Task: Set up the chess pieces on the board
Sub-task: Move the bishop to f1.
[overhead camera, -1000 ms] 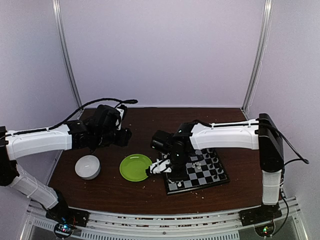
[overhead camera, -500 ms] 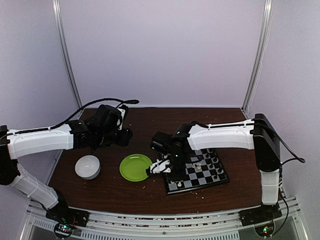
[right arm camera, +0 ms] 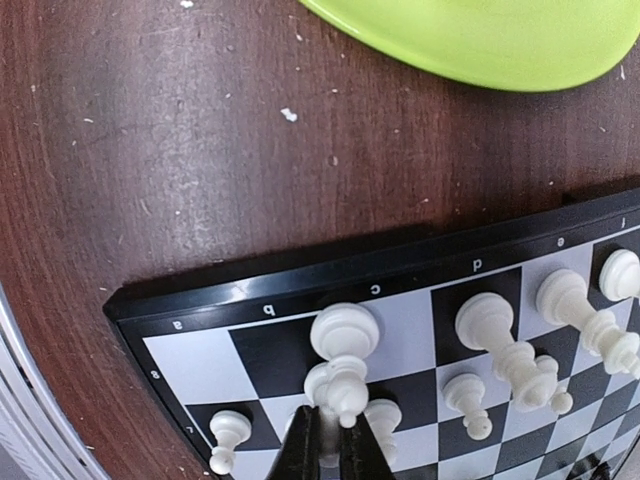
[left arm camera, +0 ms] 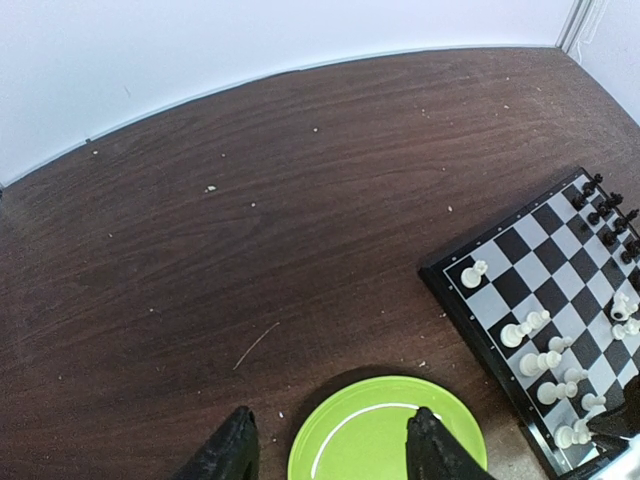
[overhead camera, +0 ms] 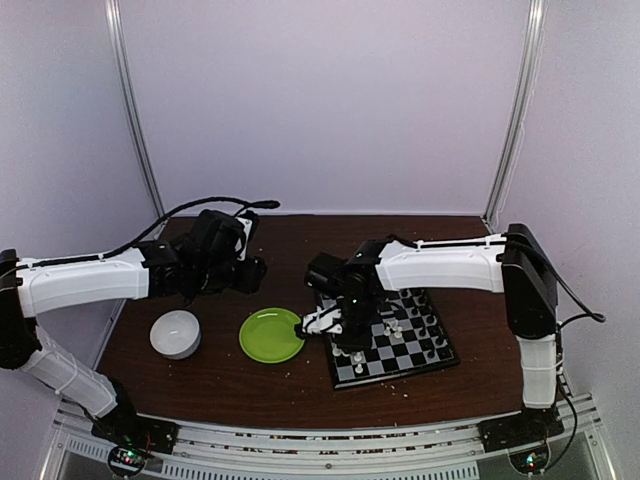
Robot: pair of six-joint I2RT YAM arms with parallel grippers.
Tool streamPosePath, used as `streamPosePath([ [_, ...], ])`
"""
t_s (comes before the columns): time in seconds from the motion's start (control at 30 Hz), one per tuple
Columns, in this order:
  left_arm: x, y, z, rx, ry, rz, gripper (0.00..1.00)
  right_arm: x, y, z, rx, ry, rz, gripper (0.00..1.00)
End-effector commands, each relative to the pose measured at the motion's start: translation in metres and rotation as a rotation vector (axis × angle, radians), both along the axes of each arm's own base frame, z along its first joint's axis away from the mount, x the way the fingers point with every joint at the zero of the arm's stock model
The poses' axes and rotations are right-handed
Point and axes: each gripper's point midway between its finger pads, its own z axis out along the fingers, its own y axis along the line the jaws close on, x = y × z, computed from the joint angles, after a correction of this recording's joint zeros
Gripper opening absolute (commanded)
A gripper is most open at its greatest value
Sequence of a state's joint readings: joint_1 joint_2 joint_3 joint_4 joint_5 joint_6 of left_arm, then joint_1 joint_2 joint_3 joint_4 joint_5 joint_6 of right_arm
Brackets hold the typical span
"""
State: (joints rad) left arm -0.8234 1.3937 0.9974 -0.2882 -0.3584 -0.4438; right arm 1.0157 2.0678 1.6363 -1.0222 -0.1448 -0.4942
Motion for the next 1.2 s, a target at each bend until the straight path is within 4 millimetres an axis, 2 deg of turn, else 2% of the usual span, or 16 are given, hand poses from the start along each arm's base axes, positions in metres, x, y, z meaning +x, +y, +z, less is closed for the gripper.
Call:
streamPosePath([
  [0.0, 0.008, -0.006, 0.013, -0.038, -0.035, -0.003, 0.51, -0.011, 0.002, 0.004, 0.012, 0.053, 0.027, 0.0],
  [0.2, 0.01, -0.009, 0.013, -0.04, -0.035, -0.007, 0.51, -0.024, 0.007, 0.012, 0.04, 0.094, 0.055, 0.0],
  [0.53, 0.008, -0.007, 0.012, -0.041, -0.033, -0.007, 0.51, -0.005, 0.023, 0.012, 0.048, 0.046, 0.001, 0.0],
  [0.93, 0.008, -0.008, 0.008, -0.043, -0.027, -0.009, 0.51, 0.014, 0.016, 0.006, 0.02, 0.005, -0.056, 0.0],
  [1.17, 0.007, -0.008, 0.007, -0.047, -0.024, -0.007, 0.51, 0.017, 0.015, 0.004, 0.012, -0.001, -0.065, 0.0],
])
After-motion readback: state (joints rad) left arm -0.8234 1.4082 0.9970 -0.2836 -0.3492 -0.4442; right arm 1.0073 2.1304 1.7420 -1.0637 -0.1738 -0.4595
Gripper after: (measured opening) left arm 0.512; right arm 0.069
